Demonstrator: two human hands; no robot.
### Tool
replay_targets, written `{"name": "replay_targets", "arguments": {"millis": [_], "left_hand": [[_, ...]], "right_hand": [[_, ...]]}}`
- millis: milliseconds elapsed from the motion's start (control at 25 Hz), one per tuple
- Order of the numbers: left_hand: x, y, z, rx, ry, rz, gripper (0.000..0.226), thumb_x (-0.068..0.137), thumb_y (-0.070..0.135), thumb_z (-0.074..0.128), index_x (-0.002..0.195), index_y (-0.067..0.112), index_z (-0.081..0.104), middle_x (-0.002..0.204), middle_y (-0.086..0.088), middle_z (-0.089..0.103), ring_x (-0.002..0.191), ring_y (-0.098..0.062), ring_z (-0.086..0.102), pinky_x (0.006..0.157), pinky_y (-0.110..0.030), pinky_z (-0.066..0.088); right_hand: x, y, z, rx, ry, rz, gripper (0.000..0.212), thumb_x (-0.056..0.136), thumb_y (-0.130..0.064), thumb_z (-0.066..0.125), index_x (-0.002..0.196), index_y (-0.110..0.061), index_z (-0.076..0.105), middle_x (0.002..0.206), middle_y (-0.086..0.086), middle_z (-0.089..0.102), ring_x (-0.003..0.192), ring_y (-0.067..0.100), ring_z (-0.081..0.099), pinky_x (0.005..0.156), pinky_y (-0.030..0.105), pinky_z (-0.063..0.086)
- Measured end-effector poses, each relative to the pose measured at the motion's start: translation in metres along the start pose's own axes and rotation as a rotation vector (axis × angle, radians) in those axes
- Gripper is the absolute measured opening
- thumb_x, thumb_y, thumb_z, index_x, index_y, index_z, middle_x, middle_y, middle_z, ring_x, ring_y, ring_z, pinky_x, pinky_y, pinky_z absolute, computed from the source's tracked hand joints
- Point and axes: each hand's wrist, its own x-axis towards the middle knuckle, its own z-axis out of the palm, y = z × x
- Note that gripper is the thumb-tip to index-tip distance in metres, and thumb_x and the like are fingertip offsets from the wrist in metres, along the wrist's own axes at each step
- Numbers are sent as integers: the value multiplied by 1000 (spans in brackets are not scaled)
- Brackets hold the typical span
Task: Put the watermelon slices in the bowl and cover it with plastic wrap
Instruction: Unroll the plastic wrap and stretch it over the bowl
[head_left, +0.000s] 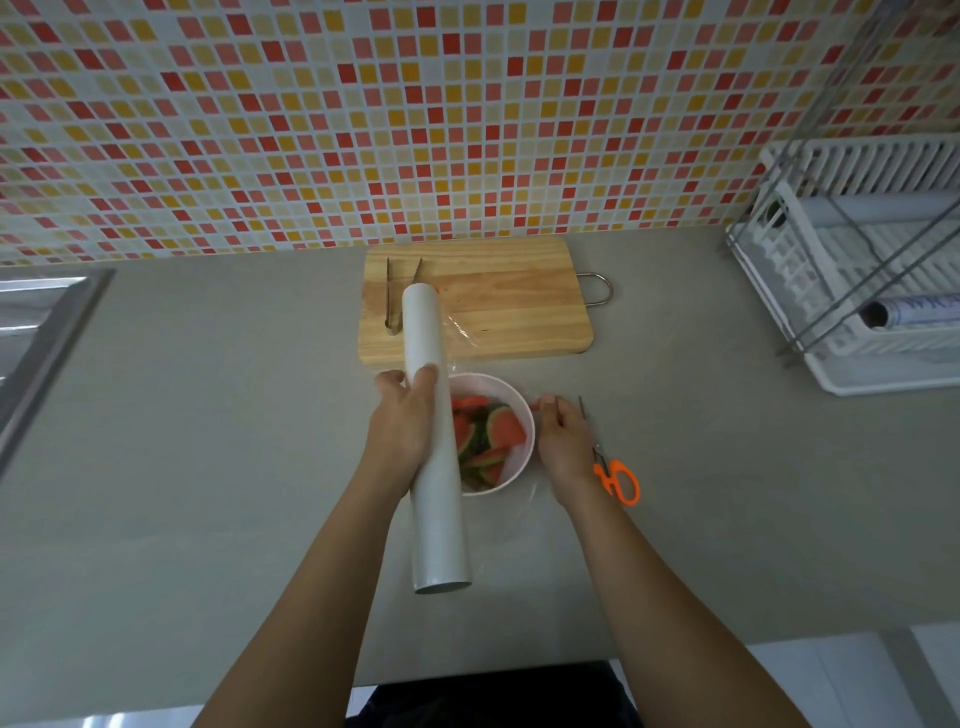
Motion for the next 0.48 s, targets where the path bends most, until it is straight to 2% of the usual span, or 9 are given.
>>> {"name": "replay_targets", "arguments": {"millis": [80,160,320,480], "left_hand": [[-2,-3,-2,24,-6,33,64,74,53,70,109,16,31,96,-3,52,82,-20,62,63,-36,54],[0,-4,-6,28,4,39,63,69,41,79,104,13,34,95,-4,53,81,-21,63,65,-40,57],[3,-4,-21,118,32,87,39,81,45,63,101,14,51,96,-5,60,82,-21,61,68,-37,52],[3,-13,-31,168,-17,124,46,89,50,50,111,11,60,101,-10,66,90,-28,64,82,-46,54]], "right_hand": [[0,0,-1,-13,14,-17,33,96,-29,38,70,-27,58,75,-11,63,73,3,57,64,25,44],[0,2,0,-16,21,-31,33,96,-30,38,70,-26,58,74,-9,63,71,4,58,63,26,44],[4,7,4,-14,46,-19,31,95,-33,39,75,-24,61,80,-3,66,78,16,61,72,32,47],[7,9,5,-18,58,-20,30,94,-33,39,74,-27,60,81,-5,66,81,18,61,71,29,44]]}}
